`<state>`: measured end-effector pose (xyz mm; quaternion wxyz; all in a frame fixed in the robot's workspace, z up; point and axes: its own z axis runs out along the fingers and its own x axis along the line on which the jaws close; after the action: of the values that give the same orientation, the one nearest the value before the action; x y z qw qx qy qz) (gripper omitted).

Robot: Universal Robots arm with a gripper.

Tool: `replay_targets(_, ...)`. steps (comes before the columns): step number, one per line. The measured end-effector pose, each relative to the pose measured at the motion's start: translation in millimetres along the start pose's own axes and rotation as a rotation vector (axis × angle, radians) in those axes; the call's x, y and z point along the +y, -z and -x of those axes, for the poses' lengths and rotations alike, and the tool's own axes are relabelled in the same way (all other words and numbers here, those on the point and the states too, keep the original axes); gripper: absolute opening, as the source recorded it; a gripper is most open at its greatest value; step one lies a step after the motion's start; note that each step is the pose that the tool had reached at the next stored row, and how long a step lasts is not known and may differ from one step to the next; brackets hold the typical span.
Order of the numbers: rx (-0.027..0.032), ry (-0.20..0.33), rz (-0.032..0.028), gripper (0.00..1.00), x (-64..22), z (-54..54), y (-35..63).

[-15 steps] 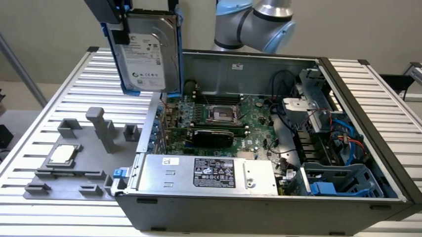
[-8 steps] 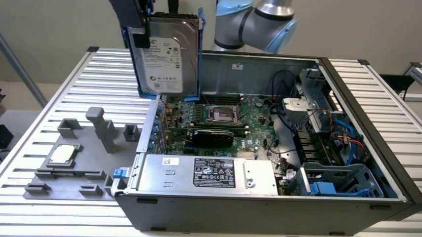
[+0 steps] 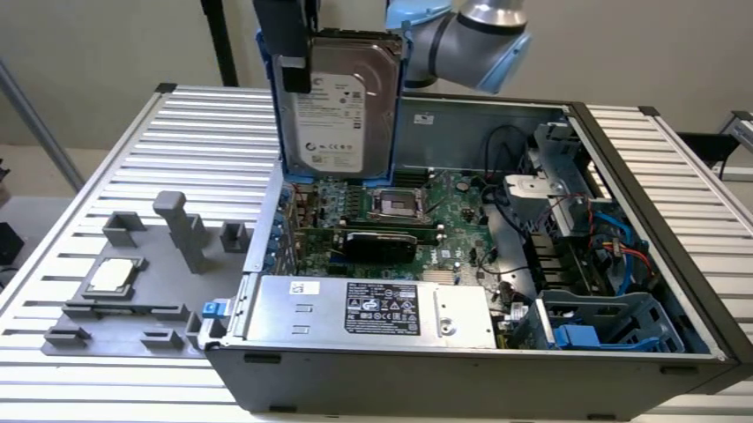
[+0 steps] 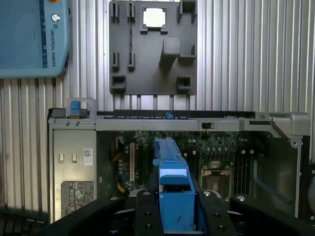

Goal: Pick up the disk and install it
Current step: 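Pick up the disk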

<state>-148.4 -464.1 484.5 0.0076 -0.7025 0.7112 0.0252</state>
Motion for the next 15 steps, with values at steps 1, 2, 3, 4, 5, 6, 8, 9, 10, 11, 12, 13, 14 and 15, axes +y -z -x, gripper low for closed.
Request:
replay_targets(1, 0.0000, 0.000, 0.0000, 0.33, -4.8, -1.0, 0.2)
replay_targets(2, 0.0000, 0.000, 0.0000, 0.33, -9.3, -2.0, 0.3)
replay_targets(3, 0.0001, 0.000, 0.0001, 0.33, -13.8, -3.0, 0.5)
replay_targets(4, 0.0000, 0.000, 0.0000, 0.33, -18.2, -4.0, 0.6)
replay_targets(5, 0.0000, 0.000, 0.0000, 0.33, -22.8, -5.0, 0.8)
replay_targets(6, 0.0000, 0.000, 0.0000, 0.33, -27.4, -6.0, 0.9)
replay_targets(8, 0.0000, 0.000, 0.0000, 0.33, -36.6, -8.0, 1.2)
replay_targets(9, -0.0001, 0.000, 0.0000, 0.33, -41.1, -9.0, 1.3)
replay_targets(10, 0.0000, 0.000, 0.0000, 0.33, -45.6, -9.9, 1.5)
replay_targets(11, 0.0002, 0.000, 0.0001, 0.33, -50.4, -11.0, 1.7)
replay_targets(12, 0.0001, 0.000, 0.0000, 0.33, -54.9, -12.1, 1.8)
replay_targets(13, 0.0001, 0.000, 0.0000, 0.33, -59.4, -13.1, 1.9)
replay_targets(14, 0.0001, 0.000, 0.0001, 0.33, -63.9, -14.2, 2.1)
replay_targets(15, 0.0001, 0.000, 0.0000, 0.33, -68.4, -15.3, 2.2)
